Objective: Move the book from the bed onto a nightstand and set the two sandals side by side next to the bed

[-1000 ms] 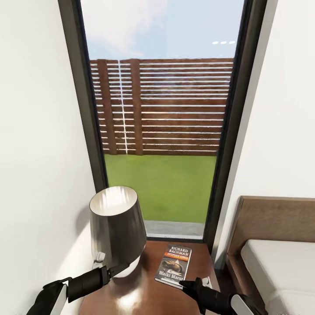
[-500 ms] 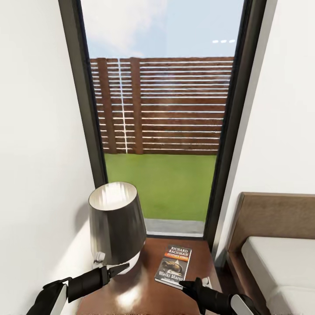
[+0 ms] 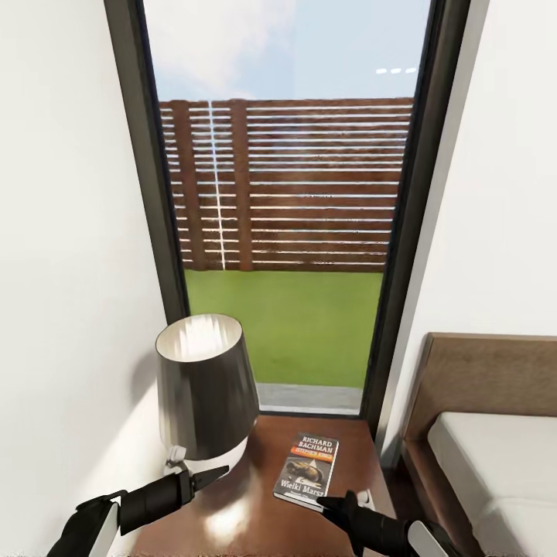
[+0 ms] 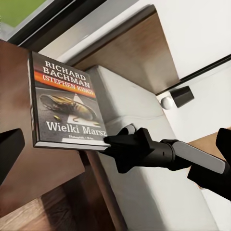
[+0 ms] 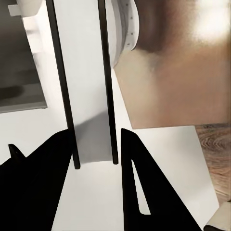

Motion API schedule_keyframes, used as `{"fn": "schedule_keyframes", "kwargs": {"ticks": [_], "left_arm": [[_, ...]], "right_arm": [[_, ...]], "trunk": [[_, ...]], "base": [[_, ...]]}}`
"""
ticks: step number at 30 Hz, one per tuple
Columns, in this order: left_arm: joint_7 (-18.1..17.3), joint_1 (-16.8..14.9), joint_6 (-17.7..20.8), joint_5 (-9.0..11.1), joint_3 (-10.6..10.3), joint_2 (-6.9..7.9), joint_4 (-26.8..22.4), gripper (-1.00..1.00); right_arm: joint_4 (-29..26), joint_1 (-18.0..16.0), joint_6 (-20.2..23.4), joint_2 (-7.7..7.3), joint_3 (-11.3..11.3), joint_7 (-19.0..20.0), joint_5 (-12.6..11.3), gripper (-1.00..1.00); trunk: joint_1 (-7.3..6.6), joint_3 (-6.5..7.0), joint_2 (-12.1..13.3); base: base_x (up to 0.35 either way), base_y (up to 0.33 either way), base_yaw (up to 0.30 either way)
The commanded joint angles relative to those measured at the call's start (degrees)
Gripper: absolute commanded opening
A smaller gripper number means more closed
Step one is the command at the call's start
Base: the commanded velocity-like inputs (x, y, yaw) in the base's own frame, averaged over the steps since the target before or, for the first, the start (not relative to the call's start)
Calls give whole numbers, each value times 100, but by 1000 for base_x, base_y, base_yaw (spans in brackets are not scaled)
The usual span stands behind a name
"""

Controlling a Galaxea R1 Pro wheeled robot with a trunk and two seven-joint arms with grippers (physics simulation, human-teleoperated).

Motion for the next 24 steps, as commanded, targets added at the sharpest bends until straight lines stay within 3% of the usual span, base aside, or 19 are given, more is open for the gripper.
{"fn": "schedule_keyframes", "kwargs": {"ticks": [1, 24], "left_arm": [[-8, -3, 51, 20, 2, 0, 0, 100], [-6, -3, 45, 20, 2, 0, 8, 100]], "right_arm": [[-1, -4, 25, -3, 16, 5, -37, -100], [-1, -4, 16, -2, 18, 4, -37, -100]], "trunk": [[22, -24, -44], [527, -437, -967]], "base": [[0, 0, 0], [0, 0, 0]]}}
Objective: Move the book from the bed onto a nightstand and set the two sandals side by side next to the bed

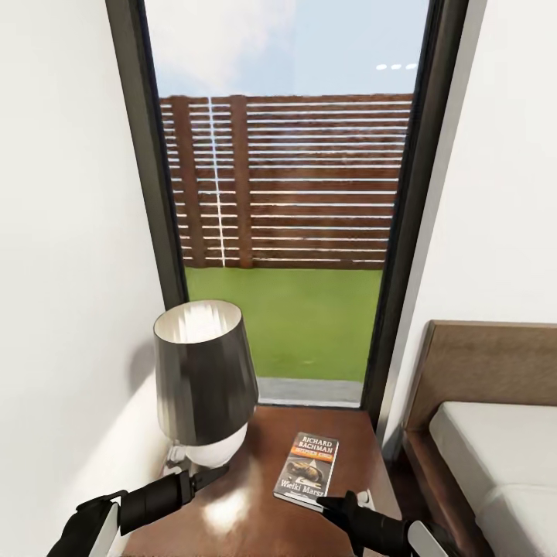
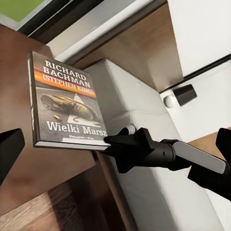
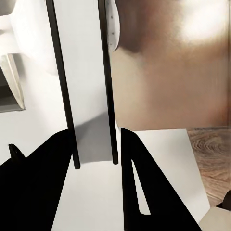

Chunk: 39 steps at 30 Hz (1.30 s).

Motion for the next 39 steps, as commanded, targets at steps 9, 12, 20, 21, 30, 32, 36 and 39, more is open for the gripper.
{"fn": "schedule_keyframes", "kwargs": {"ticks": [9, 12, 20, 21, 30, 32, 36, 39], "left_arm": [[-10, -4, 49, 12, 2, -90, 1, 100], [-10, -3, 49, 11, 2, -106, 1, 100], [-10, -3, 49, 5, 2, -112, 1, 100], [-10, -5, 49, 4, 2, -110, 1, 100], [-10, -4, 49, 2, 2, -112, 1, 100], [-10, -3, 49, 2, 2, -113, 1, 100], [-10, -3, 49, 2, 2, -114, 1, 100], [-6, -3, 49, 2, 2, -114, 1, 100]], "right_arm": [[-1, -4, 17, -4, 18, 6, -38, -100], [-1, -4, 16, -4, 17, 6, -38, -100], [-1, -4, 16, -4, 17, 6, -38, -100], [-1, -4, 16, -4, 19, 6, -38, -100], [-1, -4, 16, -4, 20, 6, -38, -100], [-1, -4, 16, -4, 18, 6, -38, -100], [-1, -4, 11, -4, 19, 6, -38, -100], [-1, -4, 12, -4, 15, 6, -38, -100]], "trunk": [[197, -168, -365], [263, -222, -485], [395, -329, -726], [395, -329, -726], [461, -383, -846], [505, -419, -927], [593, -491, -1087], [659, -545, -1207]], "base": [[0, 0, 0], [0, 0, 0], [0, 0, 0], [0, 0, 0], [0, 0, 0], [0, 0, 0], [0, 0, 0], [0, 0, 0]]}}
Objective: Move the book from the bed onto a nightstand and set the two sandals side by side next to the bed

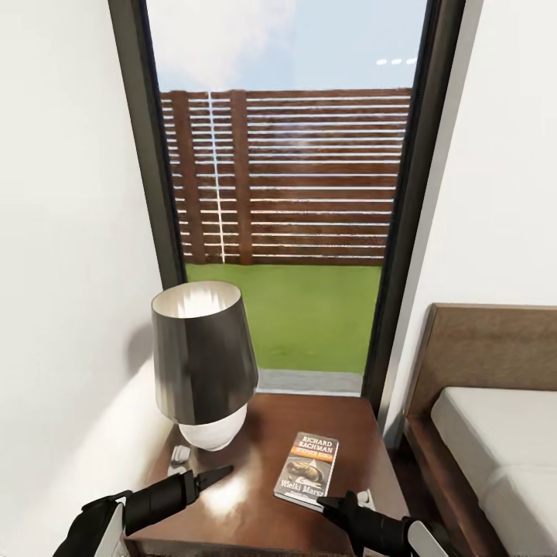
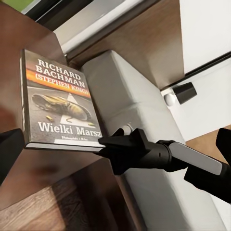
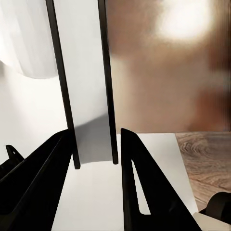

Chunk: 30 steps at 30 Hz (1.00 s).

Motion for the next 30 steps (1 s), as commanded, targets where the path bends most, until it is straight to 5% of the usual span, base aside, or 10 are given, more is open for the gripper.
{"fn": "schedule_keyframes", "kwargs": {"ticks": [1, 30], "left_arm": [[-9, -3, 51, 20, 2, 0, 0, 100], [-5, -3, 51, 25, 2, 0, 0, 100]], "right_arm": [[-1, -4, 23, -4, 17, 6, -39, -100], [-1, -4, 19, -4, 23, -3, -39, -100]], "trunk": [[22, -24, -44], [593, -491, -1087]], "base": [[0, 0, 0], [0, 0, 0]]}}
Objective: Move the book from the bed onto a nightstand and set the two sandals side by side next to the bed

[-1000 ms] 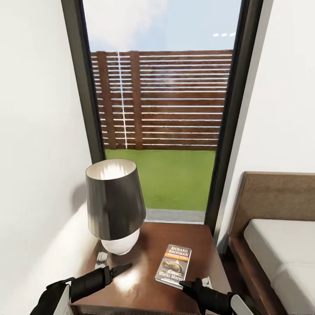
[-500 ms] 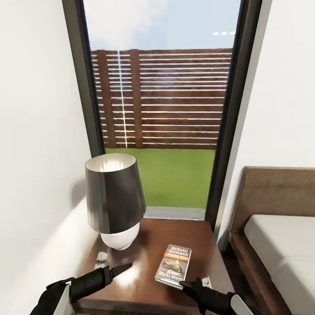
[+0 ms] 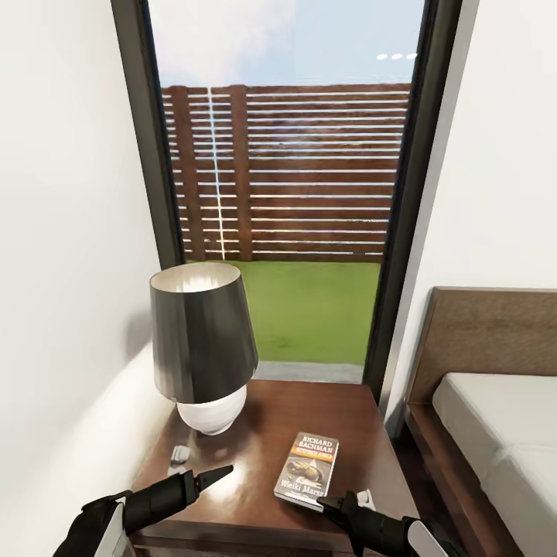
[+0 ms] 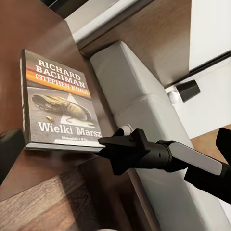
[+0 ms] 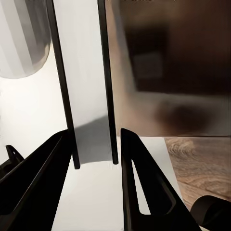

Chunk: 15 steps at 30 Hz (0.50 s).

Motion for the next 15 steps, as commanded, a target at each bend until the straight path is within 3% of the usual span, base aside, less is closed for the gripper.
{"fn": "schedule_keyframes", "kwargs": {"ticks": [1, 15], "left_arm": [[-9, -3, 48, 21, 2, 0, 0, 100], [-9, -3, 43, 23, 2, 2, 4, 100]], "right_arm": [[0, -3, 20, -6, 17, 5, -26, -100], [0, -3, 20, -4, 17, 5, -26, -100]], "trunk": [[-1, -6, -2], [-1, -6, -2]], "base": [[0, 0, 0], [67, 0, 0]]}}
